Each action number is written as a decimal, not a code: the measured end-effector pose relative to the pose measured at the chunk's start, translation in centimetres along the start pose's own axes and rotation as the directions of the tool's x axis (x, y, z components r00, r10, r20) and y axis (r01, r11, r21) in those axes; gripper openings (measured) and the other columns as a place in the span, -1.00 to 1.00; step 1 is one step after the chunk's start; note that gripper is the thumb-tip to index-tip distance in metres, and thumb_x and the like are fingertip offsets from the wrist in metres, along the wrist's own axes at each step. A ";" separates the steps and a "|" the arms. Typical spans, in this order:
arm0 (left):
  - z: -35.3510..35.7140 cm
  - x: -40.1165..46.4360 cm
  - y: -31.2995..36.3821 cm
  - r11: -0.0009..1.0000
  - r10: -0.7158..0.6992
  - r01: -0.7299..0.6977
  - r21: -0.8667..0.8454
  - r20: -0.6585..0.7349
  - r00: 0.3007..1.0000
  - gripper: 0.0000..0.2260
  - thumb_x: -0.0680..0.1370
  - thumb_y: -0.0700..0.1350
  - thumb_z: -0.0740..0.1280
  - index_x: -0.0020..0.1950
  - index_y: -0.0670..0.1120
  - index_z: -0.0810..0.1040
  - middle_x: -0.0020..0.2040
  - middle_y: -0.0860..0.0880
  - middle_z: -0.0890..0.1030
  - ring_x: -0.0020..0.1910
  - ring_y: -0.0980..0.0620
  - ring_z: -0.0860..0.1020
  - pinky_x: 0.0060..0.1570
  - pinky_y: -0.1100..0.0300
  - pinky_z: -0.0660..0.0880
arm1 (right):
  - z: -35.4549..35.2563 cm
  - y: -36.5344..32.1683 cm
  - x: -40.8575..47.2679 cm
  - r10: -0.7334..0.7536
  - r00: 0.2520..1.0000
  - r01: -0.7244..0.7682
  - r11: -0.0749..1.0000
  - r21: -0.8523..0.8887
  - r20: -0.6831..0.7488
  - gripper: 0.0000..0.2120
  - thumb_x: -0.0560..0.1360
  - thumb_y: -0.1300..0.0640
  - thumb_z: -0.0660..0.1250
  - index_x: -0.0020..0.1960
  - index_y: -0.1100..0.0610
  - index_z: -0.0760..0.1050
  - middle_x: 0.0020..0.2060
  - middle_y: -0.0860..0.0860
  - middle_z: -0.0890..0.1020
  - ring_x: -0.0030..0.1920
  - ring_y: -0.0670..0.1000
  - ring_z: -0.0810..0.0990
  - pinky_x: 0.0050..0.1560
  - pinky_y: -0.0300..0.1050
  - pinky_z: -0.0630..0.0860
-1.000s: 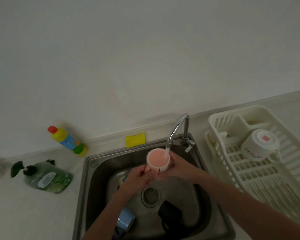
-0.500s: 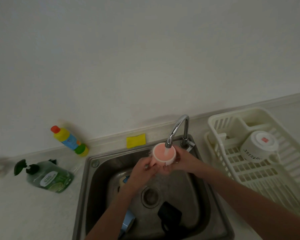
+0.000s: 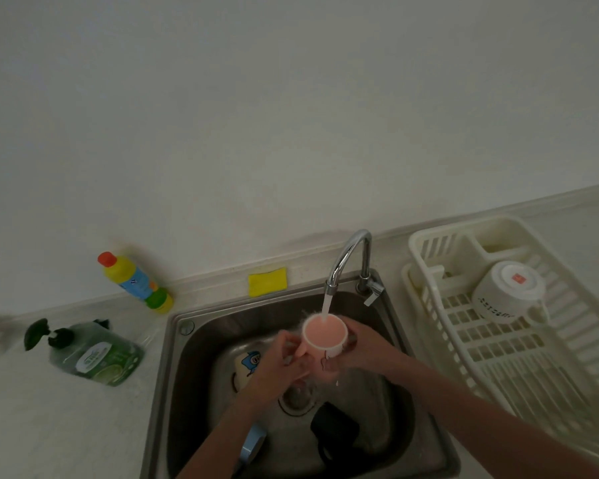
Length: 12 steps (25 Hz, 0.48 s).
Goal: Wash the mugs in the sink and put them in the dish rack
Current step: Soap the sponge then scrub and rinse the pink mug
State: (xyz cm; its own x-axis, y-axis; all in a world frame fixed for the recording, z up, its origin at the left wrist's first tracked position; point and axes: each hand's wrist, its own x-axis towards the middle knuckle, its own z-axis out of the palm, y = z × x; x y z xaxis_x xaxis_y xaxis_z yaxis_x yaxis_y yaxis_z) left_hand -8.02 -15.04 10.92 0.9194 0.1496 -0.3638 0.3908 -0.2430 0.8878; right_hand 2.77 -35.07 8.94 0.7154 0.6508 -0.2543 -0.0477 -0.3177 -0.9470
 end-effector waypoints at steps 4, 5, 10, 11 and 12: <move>-1.1 0.0 1.1 0.995 0.002 -0.007 -0.097 -0.050 0.999 -0.59 0.56 -0.25 0.38 0.32 0.08 0.38 0.23 0.00 0.58 0.12 0.03 0.62 -0.12 0.09 0.64 | 0.8 -1.7 1.2 -0.048 0.998 0.049 0.999 0.023 -0.030 -0.31 0.22 0.23 0.66 0.28 -0.05 0.51 0.10 -0.12 0.68 0.12 -0.13 0.64 0.10 -0.18 0.58; -1.3 0.3 1.5 0.995 0.016 -0.022 -0.094 -0.063 0.998 -0.60 0.55 -0.24 0.39 0.31 0.08 0.40 0.23 -0.02 0.58 0.11 0.06 0.62 -0.10 0.05 0.65 | 0.6 -2.1 1.5 -0.064 0.997 0.065 0.997 0.029 -0.036 -0.33 0.22 0.25 0.65 0.27 -0.03 0.52 0.08 -0.12 0.69 0.10 -0.12 0.65 0.05 -0.23 0.57; -0.5 1.9 3.2 0.998 0.056 -0.059 -0.025 -0.087 0.995 -0.67 0.56 -0.24 0.37 0.28 0.01 0.45 0.18 -0.05 0.59 0.04 0.04 0.63 -0.14 0.06 0.64 | -1.5 -2.9 1.9 -0.075 0.997 0.077 0.995 0.068 -0.033 -0.28 0.18 0.18 0.67 0.29 -0.04 0.51 0.11 -0.06 0.68 0.14 -0.03 0.65 0.16 -0.06 0.58; -0.1 2.0 3.6 0.998 0.061 -0.063 -0.029 -0.072 0.996 -0.68 0.57 -0.24 0.37 0.28 0.00 0.45 0.19 -0.06 0.59 0.04 0.03 0.62 -0.15 0.10 0.64 | -2.1 -2.8 1.7 -0.065 0.997 0.067 0.995 0.069 -0.033 -0.27 0.18 0.19 0.67 0.29 -0.03 0.51 0.11 -0.04 0.68 0.14 -0.01 0.65 0.16 -0.05 0.58; 0.3 2.2 3.8 0.997 0.069 -0.071 -0.035 -0.055 0.996 -0.68 0.57 -0.24 0.36 0.28 0.00 0.45 0.20 -0.06 0.58 0.05 0.01 0.62 -0.15 0.10 0.64 | -2.6 -2.6 1.5 -0.060 0.998 0.063 0.995 0.082 -0.037 -0.26 0.19 0.20 0.67 0.31 -0.02 0.50 0.12 -0.04 0.68 0.15 0.00 0.65 0.16 -0.05 0.58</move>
State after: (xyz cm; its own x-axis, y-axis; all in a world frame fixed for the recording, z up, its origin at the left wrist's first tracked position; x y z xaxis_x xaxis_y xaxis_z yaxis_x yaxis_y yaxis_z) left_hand -4.52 -15.93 13.40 0.9404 0.1852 -0.2854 0.3226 -0.2191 0.9208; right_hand 5.77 -35.00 11.52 0.7422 0.6428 -0.1898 -0.0598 -0.2185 -0.9740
